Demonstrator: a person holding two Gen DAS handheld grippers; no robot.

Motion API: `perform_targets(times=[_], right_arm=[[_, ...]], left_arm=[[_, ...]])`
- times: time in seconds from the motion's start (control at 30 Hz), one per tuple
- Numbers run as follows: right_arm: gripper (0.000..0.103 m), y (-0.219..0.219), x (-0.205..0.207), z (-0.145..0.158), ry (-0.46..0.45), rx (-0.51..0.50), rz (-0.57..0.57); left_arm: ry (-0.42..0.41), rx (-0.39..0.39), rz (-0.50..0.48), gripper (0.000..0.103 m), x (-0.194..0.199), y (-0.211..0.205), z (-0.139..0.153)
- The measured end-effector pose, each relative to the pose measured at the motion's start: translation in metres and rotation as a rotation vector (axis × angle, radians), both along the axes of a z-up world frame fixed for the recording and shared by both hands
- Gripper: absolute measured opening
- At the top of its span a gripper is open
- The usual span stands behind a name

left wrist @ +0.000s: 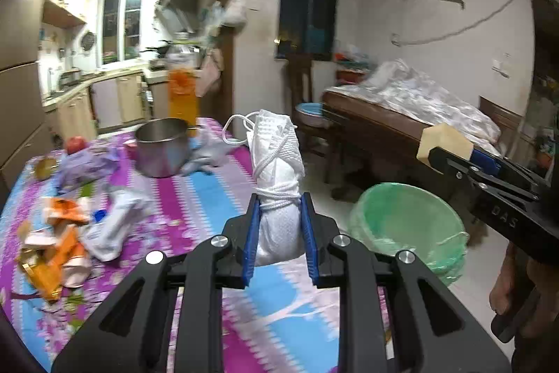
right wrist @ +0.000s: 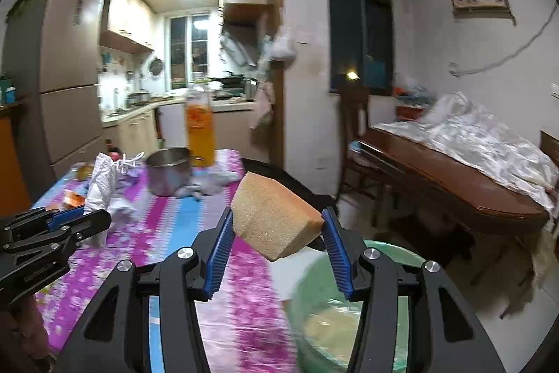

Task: Collect trash
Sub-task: 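Carry both items to the green bin and open both tools to drop them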

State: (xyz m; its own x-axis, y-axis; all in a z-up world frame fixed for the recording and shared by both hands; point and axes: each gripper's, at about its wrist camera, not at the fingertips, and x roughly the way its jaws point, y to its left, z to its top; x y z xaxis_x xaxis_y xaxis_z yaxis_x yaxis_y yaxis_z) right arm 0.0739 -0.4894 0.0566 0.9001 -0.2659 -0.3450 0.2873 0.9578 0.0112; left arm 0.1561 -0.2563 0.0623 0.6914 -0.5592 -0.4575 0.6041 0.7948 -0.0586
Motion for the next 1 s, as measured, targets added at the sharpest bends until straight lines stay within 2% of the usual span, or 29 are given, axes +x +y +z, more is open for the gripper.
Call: perform_targets(times=[0.23,0.33,0.57,0.77,1.0], right_arm=[[0.051,-0.078,-0.007,-0.014,0.086,0.064,-0.086],[0.052,-0.116,-0.006,-0.030,0.158,0.123,-0.106],[0.052,-0.186,0.009,-0.068,0.304,0.215,-0.140],[0.052,-0.214,0.024,-0.105,0.423,0.238,-0.142],[0.052,-0.212,0.026,-0.124,0.477,0.261,-0.141]], left_arm=[[0.057,0.016,-0.153,0.021,-0.004,-0.075,-0.009],[0.092,0.034,-0.212,0.021,-0.004,-0.104,-0.016],[0.248,0.095,-0.320,0.021,0.008,-0.174,-0.045],[0.356,0.165,-0.354,0.021,0.016,-0.211,-0.071],[0.442,0.229,-0.353,0.021,0.027,-0.233,-0.089]])
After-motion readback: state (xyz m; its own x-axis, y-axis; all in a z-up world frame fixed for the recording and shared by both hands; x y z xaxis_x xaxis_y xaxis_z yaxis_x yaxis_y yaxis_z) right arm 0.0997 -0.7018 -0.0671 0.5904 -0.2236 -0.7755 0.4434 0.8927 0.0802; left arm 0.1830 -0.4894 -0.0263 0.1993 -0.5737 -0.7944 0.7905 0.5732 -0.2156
